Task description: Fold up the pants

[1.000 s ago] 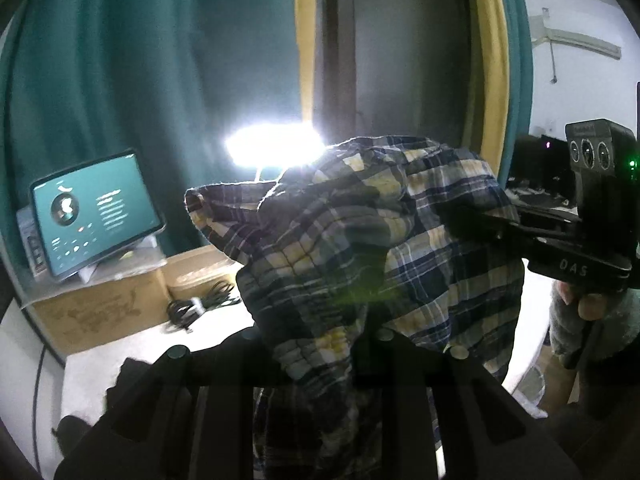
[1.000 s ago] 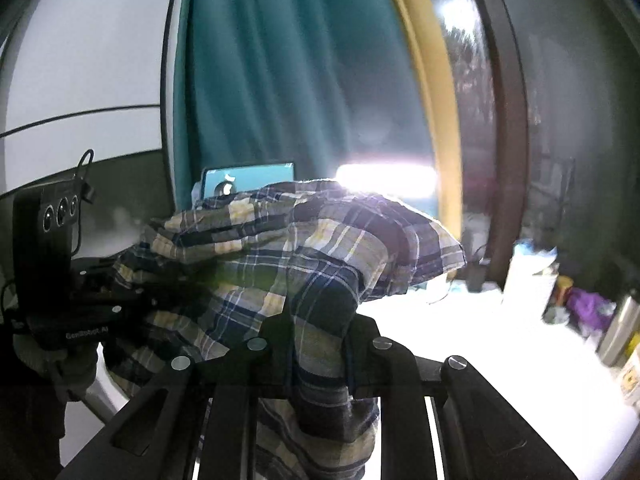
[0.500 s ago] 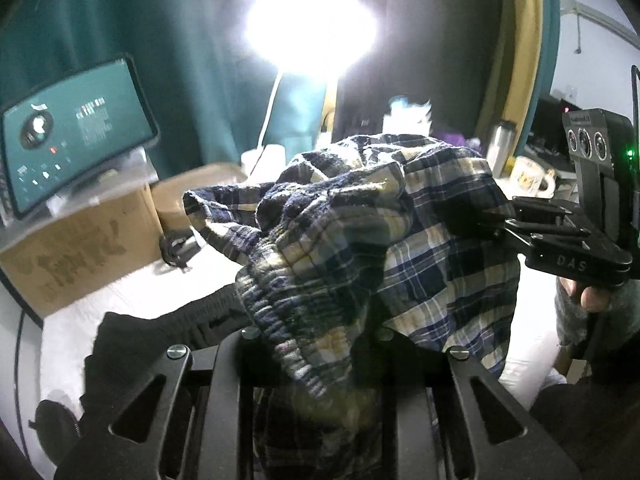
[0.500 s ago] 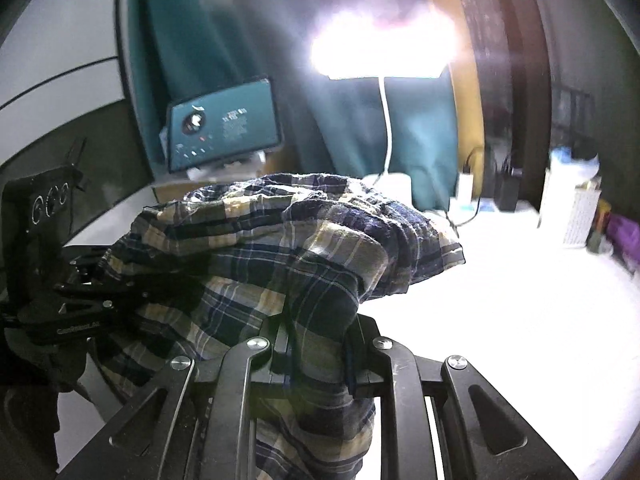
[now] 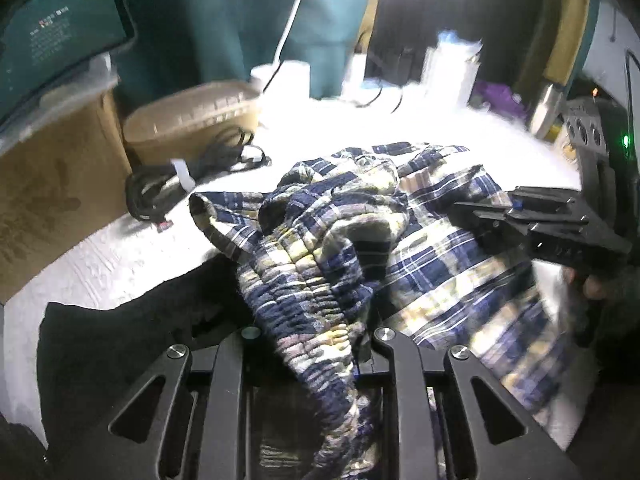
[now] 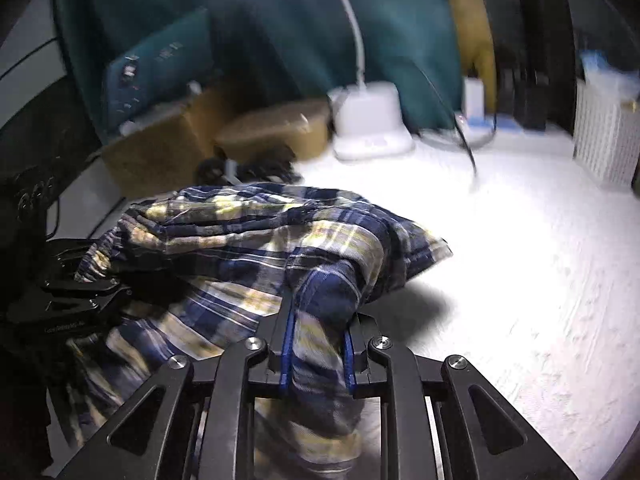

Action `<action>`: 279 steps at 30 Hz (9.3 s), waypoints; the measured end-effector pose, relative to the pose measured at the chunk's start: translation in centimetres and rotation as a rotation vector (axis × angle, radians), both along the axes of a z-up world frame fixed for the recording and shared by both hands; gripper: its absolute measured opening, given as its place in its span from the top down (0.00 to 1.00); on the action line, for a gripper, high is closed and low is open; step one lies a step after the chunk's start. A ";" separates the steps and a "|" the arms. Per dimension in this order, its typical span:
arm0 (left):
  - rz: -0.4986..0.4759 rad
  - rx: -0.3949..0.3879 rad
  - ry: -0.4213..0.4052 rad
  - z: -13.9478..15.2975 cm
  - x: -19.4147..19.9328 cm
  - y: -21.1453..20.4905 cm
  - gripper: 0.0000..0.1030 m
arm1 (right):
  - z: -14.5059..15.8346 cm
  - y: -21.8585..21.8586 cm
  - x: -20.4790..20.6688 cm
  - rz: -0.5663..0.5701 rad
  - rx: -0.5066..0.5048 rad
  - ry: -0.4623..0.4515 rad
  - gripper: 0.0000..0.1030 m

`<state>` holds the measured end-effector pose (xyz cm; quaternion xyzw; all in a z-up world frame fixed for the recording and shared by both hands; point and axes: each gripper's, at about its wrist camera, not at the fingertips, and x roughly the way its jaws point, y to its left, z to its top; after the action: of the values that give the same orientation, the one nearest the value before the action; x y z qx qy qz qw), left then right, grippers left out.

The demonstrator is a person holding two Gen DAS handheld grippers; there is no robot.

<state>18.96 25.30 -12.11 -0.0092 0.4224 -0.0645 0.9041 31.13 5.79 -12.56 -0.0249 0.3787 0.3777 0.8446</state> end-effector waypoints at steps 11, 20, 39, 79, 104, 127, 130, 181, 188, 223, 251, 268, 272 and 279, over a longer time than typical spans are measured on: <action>0.020 -0.061 0.019 -0.5 -0.2 0.9 0.75 | -1.0 -4.3 2.5 -0.152 -0.058 0.007 0.47; 0.032 0.040 0.028 1.2 -0.4 -0.2 0.67 | 1.4 -5.9 3.1 -0.203 -0.039 -0.075 0.47; 0.130 -0.013 0.008 1.4 0.2 3.1 0.34 | -0.4 -2.4 5.0 -0.135 -0.124 -0.070 0.46; 0.181 0.056 -0.064 3.1 -0.6 3.6 0.29 | 0.1 -4.2 2.2 -0.173 -0.112 -0.057 0.44; 0.212 0.050 0.034 -1.5 -4.0 2.4 0.27 | -1.5 -3.4 -4.4 -0.049 -0.194 -0.068 0.42; 0.189 0.040 0.039 -1.9 -7.2 1.6 0.27 | -1.8 -4.7 -9.9 0.001 -0.231 -0.083 0.42; 0.198 0.043 0.031 -1.7 -7.6 1.7 0.27 | -1.8 -5.7 -10.2 -0.021 -0.229 -0.082 0.42; 0.050 -0.070 -0.275 6.3 -13.5 -17.8 0.20 | 6.8 -28.4 -18.3 -0.428 -0.074 -0.261 0.28; 0.021 -0.081 -0.400 9.9 -14.9 -19.1 0.18 | 10.0 -29.6 -20.1 -0.460 -0.051 -0.335 0.21; 0.119 0.017 -0.688 17.5 -22.7 -18.8 0.18 | 18.5 -28.7 -28.6 -0.544 0.034 -0.640 0.04; 0.213 0.018 -0.759 19.1 -24.7 -16.3 0.02 | 20.7 -29.2 -30.7 -0.582 0.084 -0.650 0.00; 0.185 0.030 -0.726 19.0 -24.6 -17.1 0.02 | 20.8 -28.8 -31.5 -0.605 0.099 -0.665 0.00; 0.181 0.028 -0.727 19.1 -24.6 -17.2 0.02 | 20.8 -28.8 -31.5 -0.606 0.098 -0.663 0.00; 0.182 0.024 -0.725 19.1 -24.5 -17.3 0.02 | 20.8 -28.7 -31.4 -0.606 0.096 -0.661 0.00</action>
<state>-5.50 8.03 6.98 -0.0128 0.0729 0.0219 0.9970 -0.31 -22.95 8.25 0.0072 0.0609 0.1022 0.9929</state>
